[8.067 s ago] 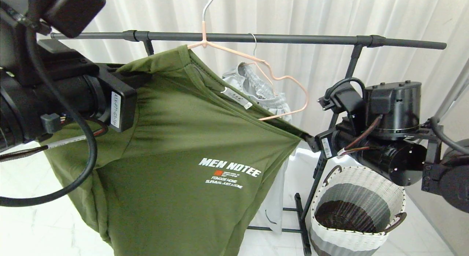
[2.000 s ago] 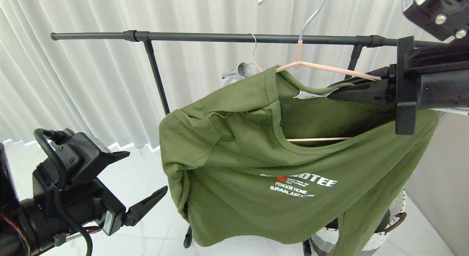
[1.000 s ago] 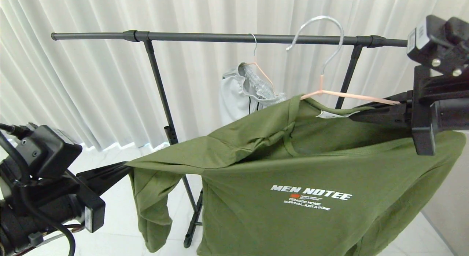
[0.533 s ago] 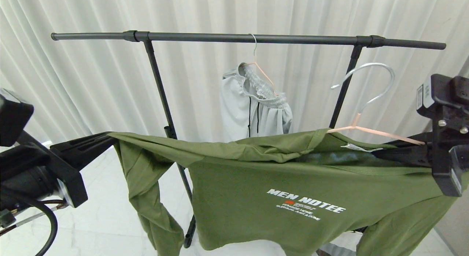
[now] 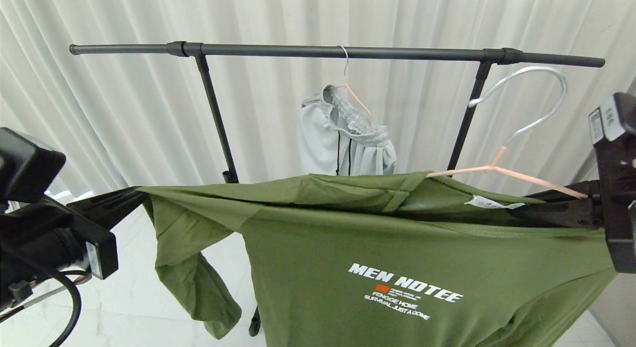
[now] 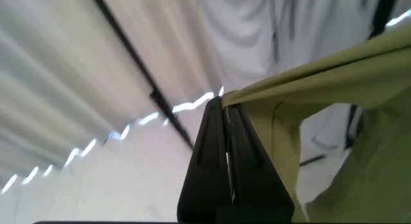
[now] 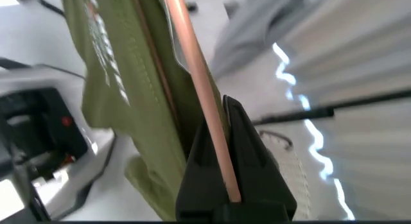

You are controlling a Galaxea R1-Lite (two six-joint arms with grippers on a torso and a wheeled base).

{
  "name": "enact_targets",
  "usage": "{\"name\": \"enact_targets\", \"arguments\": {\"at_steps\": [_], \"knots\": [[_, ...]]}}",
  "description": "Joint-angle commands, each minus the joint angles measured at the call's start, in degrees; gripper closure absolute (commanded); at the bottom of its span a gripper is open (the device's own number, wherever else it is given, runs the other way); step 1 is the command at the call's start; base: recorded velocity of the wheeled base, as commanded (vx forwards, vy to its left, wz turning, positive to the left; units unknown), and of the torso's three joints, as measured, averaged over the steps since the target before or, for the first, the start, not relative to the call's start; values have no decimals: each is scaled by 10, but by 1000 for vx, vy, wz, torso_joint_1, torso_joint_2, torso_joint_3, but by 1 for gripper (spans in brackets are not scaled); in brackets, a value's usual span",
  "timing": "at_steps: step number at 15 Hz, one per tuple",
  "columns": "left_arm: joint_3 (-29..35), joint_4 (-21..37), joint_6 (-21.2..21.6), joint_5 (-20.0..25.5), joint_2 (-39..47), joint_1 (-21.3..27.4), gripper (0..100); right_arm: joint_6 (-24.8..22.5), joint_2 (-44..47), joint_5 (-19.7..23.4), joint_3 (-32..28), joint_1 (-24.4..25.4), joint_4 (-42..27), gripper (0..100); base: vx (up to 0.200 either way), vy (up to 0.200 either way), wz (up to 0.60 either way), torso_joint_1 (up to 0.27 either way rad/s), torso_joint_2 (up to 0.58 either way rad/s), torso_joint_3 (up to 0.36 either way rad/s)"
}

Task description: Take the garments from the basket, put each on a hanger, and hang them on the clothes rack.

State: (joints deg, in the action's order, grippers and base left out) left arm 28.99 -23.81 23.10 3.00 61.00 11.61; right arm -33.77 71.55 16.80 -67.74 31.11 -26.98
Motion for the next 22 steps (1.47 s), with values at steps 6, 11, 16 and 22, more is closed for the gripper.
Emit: {"name": "enact_targets", "arguments": {"at_steps": [6,11,16,22], "knots": [[-58,1,86,-9,16,-9,100,74,12,24,-4,1,105,100,0,0,0,0,0,0],[-101,1,143,-8,-31,13,100,118,41,24,-44,2,138,100,0,0,0,0,0,0],[-102,1,133,12,-54,18,0,119,41,17,-50,3,133,100,0,0,0,0,0,0],[-101,1,98,35,-90,-2,0,119,11,-71,-49,-39,24,100,0,0,0,0,0,0]]}}
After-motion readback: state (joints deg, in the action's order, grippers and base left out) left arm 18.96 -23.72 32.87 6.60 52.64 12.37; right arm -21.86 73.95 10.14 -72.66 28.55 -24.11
